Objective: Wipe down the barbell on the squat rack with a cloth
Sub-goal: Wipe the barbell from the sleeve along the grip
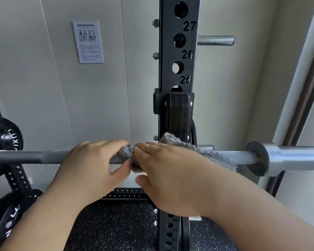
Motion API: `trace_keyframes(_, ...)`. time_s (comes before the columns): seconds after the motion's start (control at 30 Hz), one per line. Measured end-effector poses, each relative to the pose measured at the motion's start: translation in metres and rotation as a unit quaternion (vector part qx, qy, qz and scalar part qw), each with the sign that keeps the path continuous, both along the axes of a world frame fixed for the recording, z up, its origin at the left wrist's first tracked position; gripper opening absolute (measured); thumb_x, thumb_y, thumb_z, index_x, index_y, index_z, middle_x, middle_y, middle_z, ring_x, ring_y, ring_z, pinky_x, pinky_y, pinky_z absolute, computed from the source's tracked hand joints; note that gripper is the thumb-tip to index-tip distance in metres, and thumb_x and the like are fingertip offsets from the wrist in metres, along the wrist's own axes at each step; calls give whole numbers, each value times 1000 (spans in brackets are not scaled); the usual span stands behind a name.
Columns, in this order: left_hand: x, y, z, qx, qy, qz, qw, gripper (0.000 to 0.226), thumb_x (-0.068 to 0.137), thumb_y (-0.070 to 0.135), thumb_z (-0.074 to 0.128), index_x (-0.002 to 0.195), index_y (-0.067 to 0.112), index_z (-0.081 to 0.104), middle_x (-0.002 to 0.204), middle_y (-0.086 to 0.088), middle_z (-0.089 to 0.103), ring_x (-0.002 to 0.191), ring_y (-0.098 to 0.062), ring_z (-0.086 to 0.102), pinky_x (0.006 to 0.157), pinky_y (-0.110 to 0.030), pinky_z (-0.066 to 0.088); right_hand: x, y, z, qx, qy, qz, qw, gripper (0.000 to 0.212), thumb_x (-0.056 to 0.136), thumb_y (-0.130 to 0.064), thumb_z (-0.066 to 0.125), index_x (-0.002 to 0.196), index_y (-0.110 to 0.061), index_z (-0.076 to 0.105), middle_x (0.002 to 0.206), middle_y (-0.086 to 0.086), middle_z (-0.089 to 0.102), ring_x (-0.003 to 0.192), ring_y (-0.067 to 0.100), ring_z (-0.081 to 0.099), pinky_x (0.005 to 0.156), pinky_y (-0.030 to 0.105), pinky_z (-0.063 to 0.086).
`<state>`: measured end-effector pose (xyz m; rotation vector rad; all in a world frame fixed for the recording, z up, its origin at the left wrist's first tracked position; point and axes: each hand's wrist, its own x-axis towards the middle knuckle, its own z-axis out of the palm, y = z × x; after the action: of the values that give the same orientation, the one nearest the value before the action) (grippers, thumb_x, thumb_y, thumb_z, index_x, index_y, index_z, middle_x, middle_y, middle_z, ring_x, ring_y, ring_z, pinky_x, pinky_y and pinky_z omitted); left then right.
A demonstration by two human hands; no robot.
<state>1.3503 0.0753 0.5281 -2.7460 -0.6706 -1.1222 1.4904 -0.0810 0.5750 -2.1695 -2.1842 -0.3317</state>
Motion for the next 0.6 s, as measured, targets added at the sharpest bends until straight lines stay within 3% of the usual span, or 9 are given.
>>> trace_keyframes(0.17, -9, -3, -6, 0, 15, 36, 999, 50, 89, 62, 47, 122, 31, 70, 106, 14, 75, 93, -19, 69, 87, -36, 49, 48, -22, 10, -17, 119, 53, 991, 50, 108, -53, 34, 149, -30, 50, 153, -16, 52, 139, 6, 48, 121, 38, 39)
trace_keyframes(0.23, -11, -4, -8, -9, 21, 43, 999, 53, 92, 64, 46, 128, 31, 67, 113, 13, 74, 100, -18, 68, 90, -34, 47, 63, -26, 9, -24, 137, 81, 987, 61, 104, -65, 28, 154, -35, 46, 157, -21, 48, 145, -1, 41, 123, 32, 36)
trace_keyframes(0.33, -13, -4, -11, -24, 22, 45, 998, 55, 94, 64, 45, 133, 31, 63, 119, 14, 71, 105, -16, 65, 94, -32, 43, 65, -23, -1, -19, 78, 88, 993, 77, 96, -80, 12, 165, -47, 20, 168, -35, 16, 153, -17, 7, 127, 16, 9)
trace_keyframes(0.4, -12, -3, -13, -20, 27, 42, 999, 54, 94, 64, 46, 134, 31, 62, 119, 14, 71, 106, -15, 63, 95, -33, 43, 55, -18, -1, -22, 45, 89, 995, 83, 92, -85, 10, 166, -46, 11, 170, -35, 9, 155, -14, 5, 130, 22, 9)
trace_keyframes(0.6, -22, 13, -12, 0, 14, 9, 1000, 49, 92, 62, 49, 127, 31, 65, 109, 14, 72, 99, -16, 65, 90, -34, 50, 19, 7, 14, -87, 15, 41, 995, 87, 94, -79, 32, 166, -46, -5, 169, -36, -8, 158, -4, 0, 125, 25, 0)
